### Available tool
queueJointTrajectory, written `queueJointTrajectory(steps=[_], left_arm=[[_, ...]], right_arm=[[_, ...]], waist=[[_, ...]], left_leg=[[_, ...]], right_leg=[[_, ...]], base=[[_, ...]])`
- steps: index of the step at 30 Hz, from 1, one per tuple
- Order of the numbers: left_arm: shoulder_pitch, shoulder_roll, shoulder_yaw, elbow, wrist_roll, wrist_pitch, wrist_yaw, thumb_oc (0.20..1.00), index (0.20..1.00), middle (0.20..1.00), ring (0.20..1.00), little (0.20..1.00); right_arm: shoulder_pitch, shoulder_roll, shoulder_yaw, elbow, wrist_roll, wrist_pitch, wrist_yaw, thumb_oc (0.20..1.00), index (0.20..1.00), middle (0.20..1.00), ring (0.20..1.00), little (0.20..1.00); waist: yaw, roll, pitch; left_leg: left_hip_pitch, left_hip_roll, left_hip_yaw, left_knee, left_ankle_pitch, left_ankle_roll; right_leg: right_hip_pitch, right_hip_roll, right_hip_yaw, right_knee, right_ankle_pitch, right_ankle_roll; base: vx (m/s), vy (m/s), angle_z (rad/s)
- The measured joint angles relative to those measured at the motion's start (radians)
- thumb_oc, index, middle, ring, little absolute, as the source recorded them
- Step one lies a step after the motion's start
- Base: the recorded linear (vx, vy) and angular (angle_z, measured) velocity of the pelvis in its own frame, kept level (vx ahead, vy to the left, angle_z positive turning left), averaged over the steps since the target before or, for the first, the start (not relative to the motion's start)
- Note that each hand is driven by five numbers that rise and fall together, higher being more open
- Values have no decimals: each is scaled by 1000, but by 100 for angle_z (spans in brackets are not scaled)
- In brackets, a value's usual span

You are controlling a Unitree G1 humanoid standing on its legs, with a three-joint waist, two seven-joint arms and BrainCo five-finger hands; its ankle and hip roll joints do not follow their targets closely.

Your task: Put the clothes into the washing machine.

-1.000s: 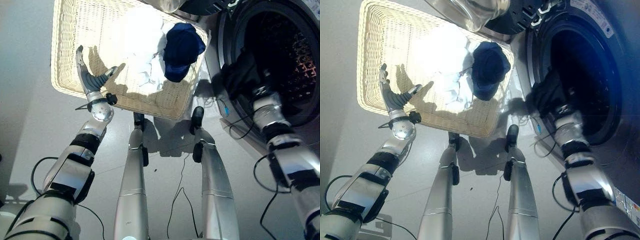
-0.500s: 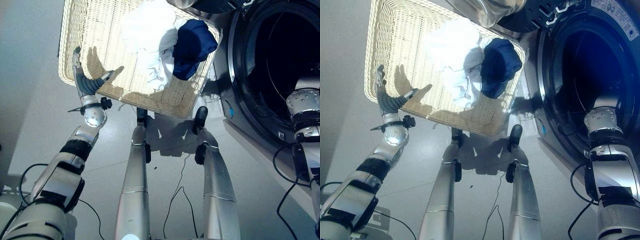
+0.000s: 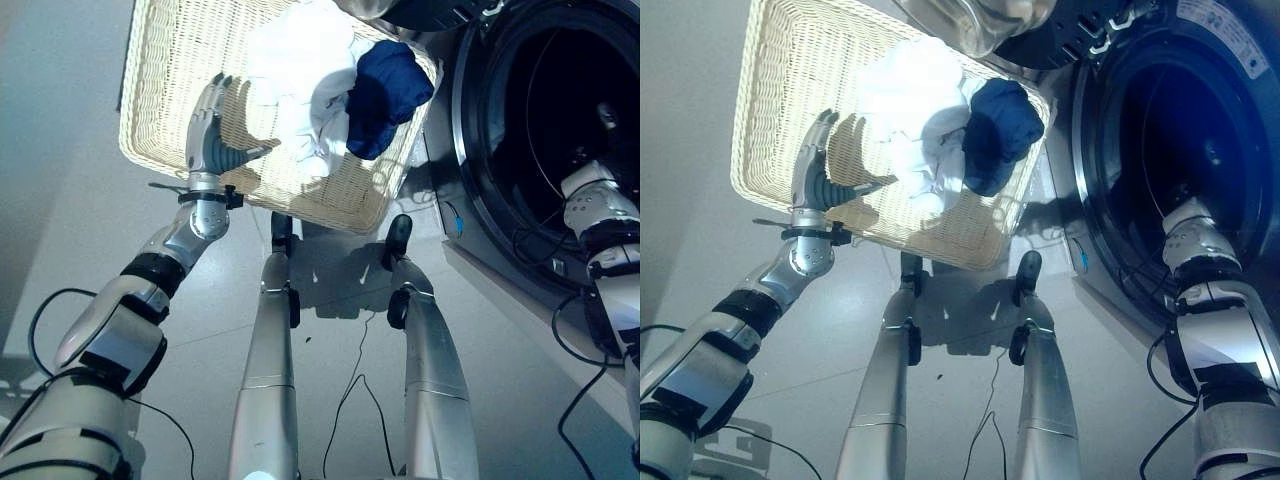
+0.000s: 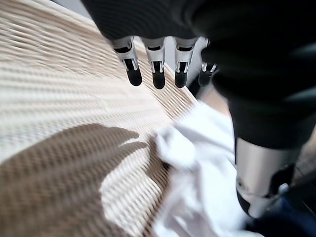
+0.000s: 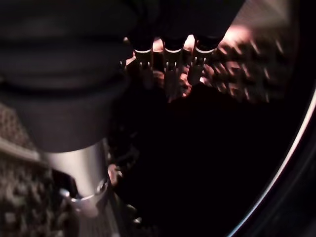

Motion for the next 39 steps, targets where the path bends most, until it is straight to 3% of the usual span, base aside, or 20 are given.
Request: queueJointTrajectory(steps=[2, 4, 9, 21, 31, 32, 34, 39], left_arm=[[-83, 5, -74, 13, 47, 24, -1, 1000, 1000, 1000, 1000, 1000], [-135, 7, -84, 14, 75, 34, -1, 1000, 1000, 1000, 1000, 1000], [-246, 2, -163, 68, 110, 95, 9, 1000, 1000, 1000, 1000, 1000], [-298, -57, -162, 157, 120, 143, 71, 1000, 1000, 1000, 1000, 1000], [-322, -63, -161, 226, 119, 222, 32, 1000, 1000, 1000, 1000, 1000], [-322, -63, -161, 229, 119, 226, 25, 589, 589, 589, 589, 589], [-322, -61, -160, 237, 118, 245, -12, 200, 200, 200, 200, 200], [-354, -57, -158, 244, 102, 283, -82, 200, 200, 200, 200, 200]], right_arm=[[-26, -2, 37, 3, -55, 41, -1, 1000, 1000, 1000, 1000, 1000], [-47, -2, 38, -12, -96, 54, -1, 1000, 1000, 1000, 1000, 1000], [-45, 19, 49, -72, -181, 54, -13, 1000, 1000, 1000, 1000, 1000], [52, 128, 64, -146, -266, 21, -44, 1000, 1000, 1000, 1000, 1000], [90, 166, 77, -283, -346, -29, -57, 1000, 1000, 1000, 1000, 1000], [93, 168, 77, -287, -352, -32, -58, 1000, 1000, 1000, 1000, 1000], [117, 178, 77, -321, -375, -55, -64, 1000, 1000, 1000, 1000, 1000], [132, 182, 84, -371, -406, -70, -78, 1000, 1000, 1000, 1000, 1000]], waist=[[-4, 0, 0], [-18, 0, 0], [-47, -4, -1], [-87, -4, -1], [-109, -6, -3], [-109, -6, -3], [-110, -13, -7], [-118, -13, -7]], left_leg=[[-6, 0, 0, -5, 3, 1], [-16, -1, 0, -6, 4, -1], [-33, -1, 16, -8, 3, -2], [-33, 15, 65, -30, -2, 0], [-33, 26, 91, -41, -6, -3], [-33, 27, 92, -41, -6, -3], [-33, 28, 100, -41, -6, -4], [-34, 28, 113, -43, -6, -3]], right_leg=[[-6, 1, 0, -5, 3, 0], [-13, 1, 0, -12, 9, 0], [-36, 1, 12, -19, 15, -2], [-62, 18, 52, -49, 28, 1], [-80, 31, 74, -57, 34, -3], [-80, 31, 75, -57, 35, -4], [-85, 34, 83, -60, 32, 2], [-92, 34, 95, -62, 34, 4]], base=[[-3, 19, 0], [-4, 48, 0], [-10, 78, -4], [-10, 53, -8], [-4, 38, -5], [-5, 38, -4], [-4, 31, -5], [-3, 15, -4]])
